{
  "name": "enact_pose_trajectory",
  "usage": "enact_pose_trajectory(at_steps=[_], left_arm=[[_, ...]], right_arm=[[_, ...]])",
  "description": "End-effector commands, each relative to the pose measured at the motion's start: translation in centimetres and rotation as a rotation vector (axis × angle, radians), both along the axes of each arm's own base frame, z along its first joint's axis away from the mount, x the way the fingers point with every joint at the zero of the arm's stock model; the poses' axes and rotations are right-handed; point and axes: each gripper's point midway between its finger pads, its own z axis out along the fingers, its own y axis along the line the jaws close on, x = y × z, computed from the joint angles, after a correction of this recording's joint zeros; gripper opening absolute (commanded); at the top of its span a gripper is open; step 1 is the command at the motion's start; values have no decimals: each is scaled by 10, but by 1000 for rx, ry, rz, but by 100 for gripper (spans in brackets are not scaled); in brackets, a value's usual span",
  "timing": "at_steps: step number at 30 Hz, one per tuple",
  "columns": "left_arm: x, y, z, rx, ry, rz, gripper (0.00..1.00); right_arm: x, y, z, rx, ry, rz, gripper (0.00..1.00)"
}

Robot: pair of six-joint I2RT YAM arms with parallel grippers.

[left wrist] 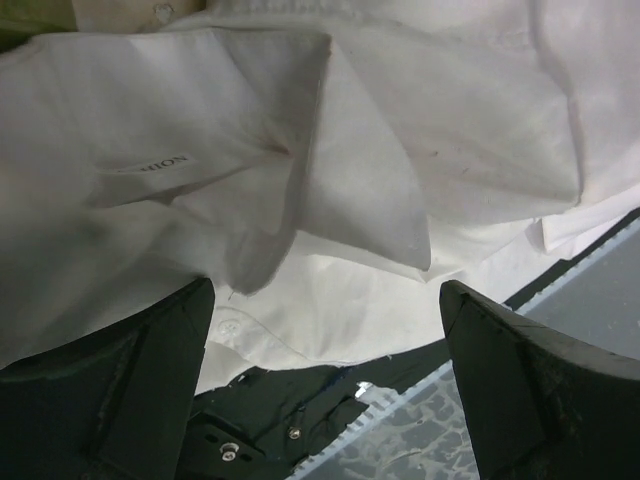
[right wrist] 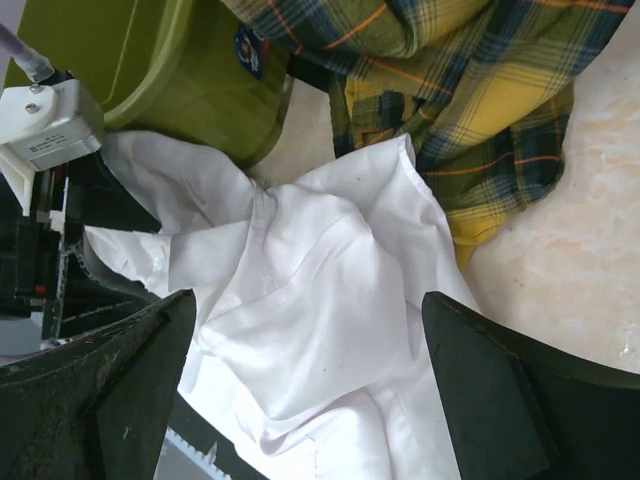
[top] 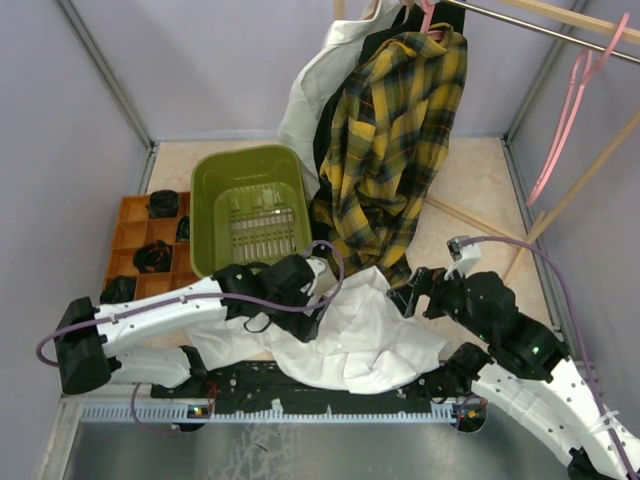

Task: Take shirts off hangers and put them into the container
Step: Pick up the shirt from the center of the board.

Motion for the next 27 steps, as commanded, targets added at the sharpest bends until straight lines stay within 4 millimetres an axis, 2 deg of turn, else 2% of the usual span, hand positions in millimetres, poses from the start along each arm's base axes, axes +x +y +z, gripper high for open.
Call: enact_pose_trajectory(at_steps=[1,3,7,11,14,15,16,17,18,19,21,23,25,27], left_arm=[[12,-14,-14,8,-62,112,99],[16,-21,-23,10,-74,142,99],[20,-25,-57,78,-63,178,99],[12,-36,-90,122,-10,119,99],[-2,-43,-117,155,58,58,98],[-8,-41,-129,189,77,38,94],[-13,-42,-137,218,82,15,84],[-17,-41,-144,247,81,-5,70],[-23,-40,-148,273,73,-24,49],[-28,-41,-150,289,67,-39,36],[-34,-45,-147,297,40,-64,15],[-33,-53,-132,287,-11,-72,0],[-29,-61,-106,266,-84,-70,0],[-20,-73,-65,211,-192,-56,0]], right_arm=[[4,14,17,123,-61,23,95],[6,12,13,111,-57,7,95],[8,11,9,90,-52,3,95],[7,14,-1,78,-24,15,96],[6,16,-11,73,2,20,96],[6,16,-14,69,11,18,96],[6,15,-16,65,16,15,96],[5,15,-18,63,21,13,96],[5,14,-19,59,24,10,96],[5,13,-20,55,25,5,96],[6,10,-21,52,25,-9,96],[7,10,-20,57,18,-12,97],[8,10,-19,56,9,-14,97],[9,10,-19,54,6,-18,97]])
